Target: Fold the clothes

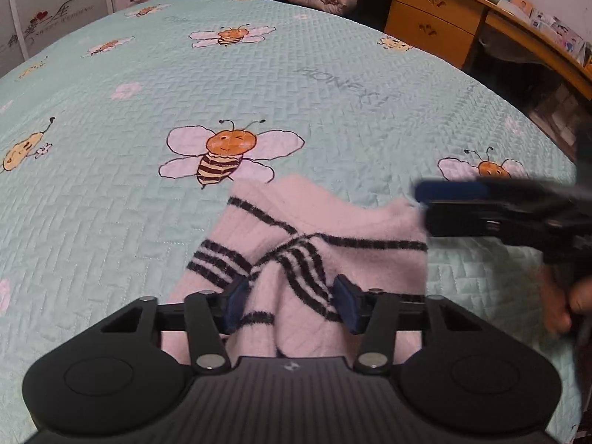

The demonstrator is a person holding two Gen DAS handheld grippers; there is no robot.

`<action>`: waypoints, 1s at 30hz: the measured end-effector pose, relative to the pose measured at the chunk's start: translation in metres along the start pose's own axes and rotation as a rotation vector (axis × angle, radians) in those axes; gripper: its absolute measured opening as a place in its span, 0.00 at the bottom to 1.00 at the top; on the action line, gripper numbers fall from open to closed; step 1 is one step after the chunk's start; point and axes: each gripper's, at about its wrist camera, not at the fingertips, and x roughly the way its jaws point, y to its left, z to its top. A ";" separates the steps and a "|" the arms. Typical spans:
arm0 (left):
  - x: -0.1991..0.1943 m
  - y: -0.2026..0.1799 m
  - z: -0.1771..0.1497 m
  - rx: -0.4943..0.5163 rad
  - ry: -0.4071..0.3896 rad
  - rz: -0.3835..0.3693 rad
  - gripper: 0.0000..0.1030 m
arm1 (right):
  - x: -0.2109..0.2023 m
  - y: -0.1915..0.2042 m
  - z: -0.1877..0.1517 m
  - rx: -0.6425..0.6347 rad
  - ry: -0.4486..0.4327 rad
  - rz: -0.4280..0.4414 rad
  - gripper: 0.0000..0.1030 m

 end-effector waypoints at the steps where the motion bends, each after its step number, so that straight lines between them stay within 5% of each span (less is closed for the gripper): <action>1: -0.001 -0.001 -0.001 0.002 0.003 -0.003 0.46 | 0.006 -0.001 0.005 -0.036 0.046 0.020 0.61; 7: 0.001 -0.004 -0.003 0.026 0.014 0.024 0.48 | 0.037 0.002 0.026 -0.206 0.277 0.082 0.57; 10: 0.004 -0.005 -0.003 0.027 0.028 0.028 0.41 | 0.046 0.010 0.028 -0.265 0.368 0.111 0.32; 11: 0.004 -0.006 -0.002 0.024 0.031 0.023 0.34 | 0.044 0.012 0.028 -0.275 0.381 0.121 0.13; 13: -0.001 -0.005 0.000 -0.002 0.037 -0.018 0.17 | 0.039 0.016 0.028 -0.294 0.406 0.142 0.05; 17: -0.029 -0.005 0.012 -0.066 -0.001 -0.233 0.15 | -0.005 0.005 0.041 -0.291 0.387 0.157 0.05; 20: -0.034 -0.018 0.022 -0.055 -0.020 -0.298 0.15 | -0.043 -0.016 0.048 -0.254 0.372 0.151 0.00; 24: -0.003 -0.029 0.023 -0.006 0.025 -0.117 0.13 | -0.051 -0.034 0.040 -0.212 0.367 0.058 0.00; 26: -0.006 -0.023 0.017 -0.058 0.009 -0.135 0.13 | -0.051 -0.038 0.031 -0.171 0.337 0.082 0.00; 30: -0.040 -0.035 0.001 -0.024 -0.102 -0.003 0.31 | -0.061 -0.036 0.021 -0.063 0.164 0.145 0.06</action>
